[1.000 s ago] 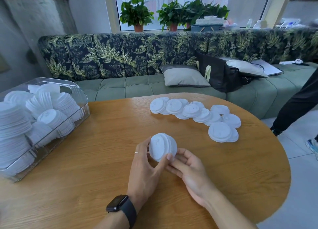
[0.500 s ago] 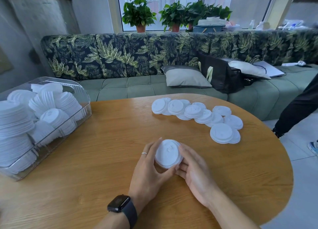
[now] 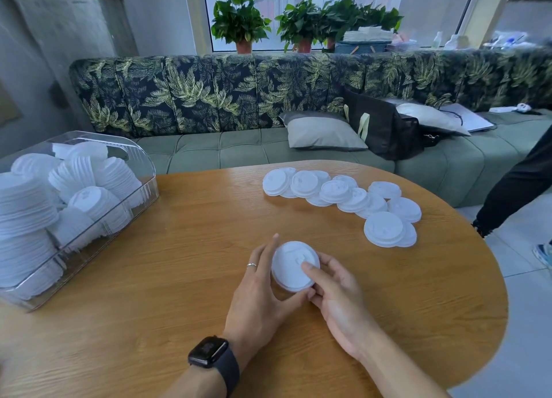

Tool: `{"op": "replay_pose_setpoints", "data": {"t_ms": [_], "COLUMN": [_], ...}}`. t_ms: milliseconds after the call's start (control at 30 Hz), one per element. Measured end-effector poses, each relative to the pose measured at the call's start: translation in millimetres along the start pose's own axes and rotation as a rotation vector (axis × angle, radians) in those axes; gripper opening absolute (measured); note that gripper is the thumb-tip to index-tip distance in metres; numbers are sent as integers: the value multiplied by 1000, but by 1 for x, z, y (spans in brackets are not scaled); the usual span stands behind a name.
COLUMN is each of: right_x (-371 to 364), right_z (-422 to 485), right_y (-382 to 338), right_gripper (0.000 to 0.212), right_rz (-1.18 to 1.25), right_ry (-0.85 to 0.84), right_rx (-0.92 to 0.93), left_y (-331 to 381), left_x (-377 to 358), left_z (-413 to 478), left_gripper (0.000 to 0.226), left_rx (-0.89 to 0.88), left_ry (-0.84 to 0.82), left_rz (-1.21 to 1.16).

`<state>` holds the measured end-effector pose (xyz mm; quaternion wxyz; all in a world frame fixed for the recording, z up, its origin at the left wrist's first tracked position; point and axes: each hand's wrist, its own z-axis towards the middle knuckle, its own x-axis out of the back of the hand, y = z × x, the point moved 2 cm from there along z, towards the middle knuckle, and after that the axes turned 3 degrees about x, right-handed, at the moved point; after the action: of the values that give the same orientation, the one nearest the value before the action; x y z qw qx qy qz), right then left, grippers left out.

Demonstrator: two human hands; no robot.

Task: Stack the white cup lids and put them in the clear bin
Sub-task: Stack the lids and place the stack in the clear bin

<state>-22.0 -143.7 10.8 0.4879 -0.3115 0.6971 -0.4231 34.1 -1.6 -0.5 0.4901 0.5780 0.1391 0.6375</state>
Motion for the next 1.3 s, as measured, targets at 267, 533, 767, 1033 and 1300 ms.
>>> {"op": "replay_pose_setpoints", "data": {"t_ms": [267, 533, 767, 1033, 1300], "right_x": [2, 7, 58, 113, 118], "right_z": [1, 7, 28, 68, 74], "right_y": [1, -2, -36, -56, -55], "right_gripper": [25, 29, 21, 76, 77], "right_rz": [-23, -187, -871, -1299, -1320], "right_ry": [-3, 134, 511, 678, 671], "right_rx": [-9, 117, 604, 418, 370], "left_y": [2, -3, 1, 2, 4], "left_x": [1, 0, 1, -2, -4], "left_z": [-1, -1, -3, -4, -4], "left_gripper": [101, 96, 84, 85, 86], "left_rx": [18, 66, 55, 2, -21], "left_ry": [-34, 12, 15, -58, -84], "left_rz": [69, 76, 52, 111, 151]}}
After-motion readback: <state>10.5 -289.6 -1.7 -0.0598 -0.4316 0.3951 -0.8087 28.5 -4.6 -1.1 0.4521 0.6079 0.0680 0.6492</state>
